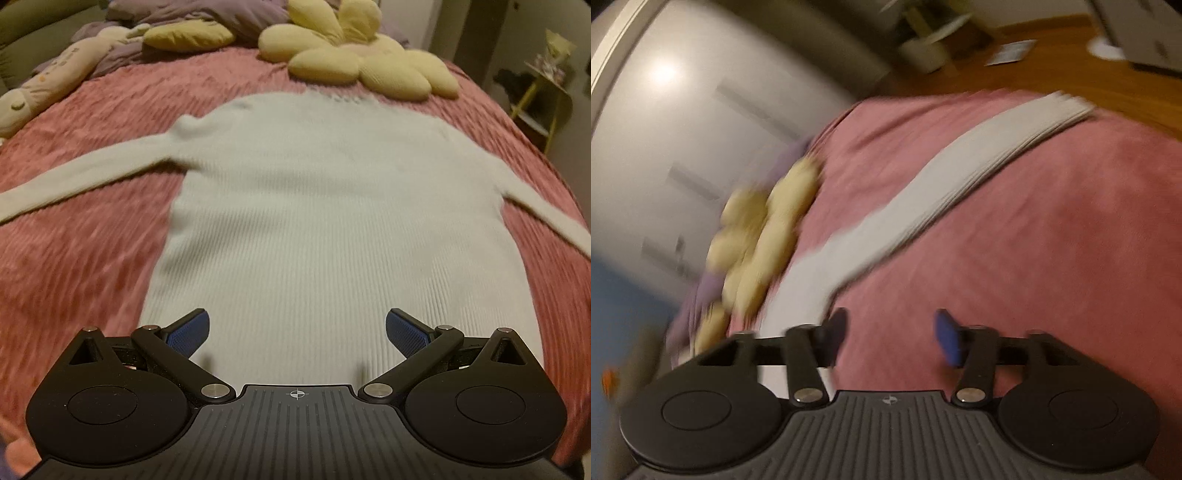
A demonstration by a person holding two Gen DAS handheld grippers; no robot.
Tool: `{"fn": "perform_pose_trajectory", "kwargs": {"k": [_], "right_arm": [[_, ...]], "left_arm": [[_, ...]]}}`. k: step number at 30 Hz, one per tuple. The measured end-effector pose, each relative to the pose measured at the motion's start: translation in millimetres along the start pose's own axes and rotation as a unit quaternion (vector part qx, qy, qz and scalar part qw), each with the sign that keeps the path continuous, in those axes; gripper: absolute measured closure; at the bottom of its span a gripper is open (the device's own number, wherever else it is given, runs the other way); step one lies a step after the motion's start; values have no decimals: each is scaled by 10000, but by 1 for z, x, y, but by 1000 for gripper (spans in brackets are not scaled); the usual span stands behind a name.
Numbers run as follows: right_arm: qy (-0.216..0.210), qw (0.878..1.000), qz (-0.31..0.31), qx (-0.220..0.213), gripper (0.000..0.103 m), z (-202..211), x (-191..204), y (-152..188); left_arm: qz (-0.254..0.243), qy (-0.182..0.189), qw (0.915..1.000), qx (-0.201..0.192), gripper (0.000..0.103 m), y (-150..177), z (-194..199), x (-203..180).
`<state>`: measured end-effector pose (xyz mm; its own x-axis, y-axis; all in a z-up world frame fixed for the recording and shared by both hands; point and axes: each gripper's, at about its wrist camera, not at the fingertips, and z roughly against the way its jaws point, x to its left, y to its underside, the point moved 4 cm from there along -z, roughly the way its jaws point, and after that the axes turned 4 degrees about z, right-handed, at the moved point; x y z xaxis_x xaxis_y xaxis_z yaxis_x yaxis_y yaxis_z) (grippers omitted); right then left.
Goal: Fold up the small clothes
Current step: 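Reach the right tool to a sweater sleeve cuff and close on it, then carry the held sleeve across the sweater body with the right tool, release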
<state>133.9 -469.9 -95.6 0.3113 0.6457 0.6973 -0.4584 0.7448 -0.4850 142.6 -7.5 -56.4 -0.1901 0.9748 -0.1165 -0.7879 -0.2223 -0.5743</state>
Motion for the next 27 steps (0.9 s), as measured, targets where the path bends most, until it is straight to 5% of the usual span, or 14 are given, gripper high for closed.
{"fn": "perform_pose_trajectory", "kwargs": {"k": [3,9,14,19,27], "right_arm": [[193,9971,-633,-380,73,-10,-36,-33],[551,9822,-1621,-769,74,-32,-89,-69],[398,9736,-2037,-949,75,-54,-103,-86],[768,9825,-1458,-869,96,-65,-103,-103],[1437,9817,717,-1021,97,-65,-14,-101]], "left_arm": [[77,-100,9999,-65,0,-10,-21,-4],[329,-102,9992,180,0,-12,-54,-3],[120,-126,9998,132,0,-4,-62,-3],[135,-34,9998,106,0,-1,-63,0],[102,-162,9995,250,0,-9,-58,-1]]}}
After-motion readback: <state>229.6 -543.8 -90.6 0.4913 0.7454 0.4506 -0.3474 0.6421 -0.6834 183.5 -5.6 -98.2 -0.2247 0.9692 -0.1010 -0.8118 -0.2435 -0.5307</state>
